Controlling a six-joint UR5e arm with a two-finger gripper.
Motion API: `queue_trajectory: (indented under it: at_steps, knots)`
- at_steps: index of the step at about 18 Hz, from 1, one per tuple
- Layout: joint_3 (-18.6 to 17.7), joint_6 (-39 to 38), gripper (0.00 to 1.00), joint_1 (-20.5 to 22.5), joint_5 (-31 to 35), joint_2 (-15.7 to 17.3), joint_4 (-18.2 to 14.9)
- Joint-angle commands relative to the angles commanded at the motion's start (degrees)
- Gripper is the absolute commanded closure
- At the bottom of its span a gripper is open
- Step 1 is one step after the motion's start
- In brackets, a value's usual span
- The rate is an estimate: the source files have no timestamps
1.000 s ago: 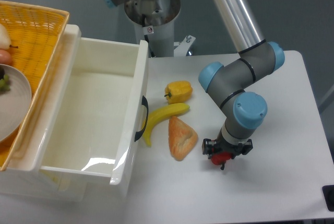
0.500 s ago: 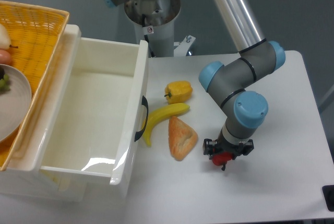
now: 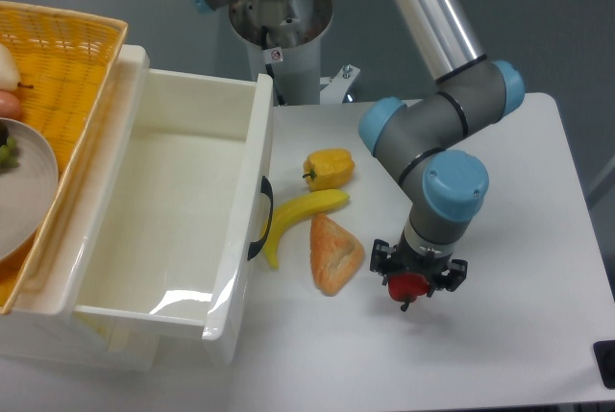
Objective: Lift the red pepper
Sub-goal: 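Lift the held red pepper and carry it toward the drawer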
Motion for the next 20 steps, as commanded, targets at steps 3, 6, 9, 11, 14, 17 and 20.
queue_trajectory:
  at_steps: [3,6,9,11,14,17,20]
  knots:
    - [-0.96,7.10,0.45,-1.31,1.05,2.11,0.09]
    - [-1.14,10.47,0.45,-3.33,2.20,5.00,-0.17]
    - [-1.67,10.74,0.45,-5.36,2.29,7.82,-0.18]
    - [-1.76,10.82,0.45,-6.41,2.11,9.23,-0.26]
    - [-1.76,10.82,0.45,-8.43,2.29,10.29,-1.83]
    - [-1.84,11.00,0.45,-10.10,2.02,11.87,-3.78]
    - [-2.98,12.75,0.45,-11.25,1.85,12.31,-3.87]
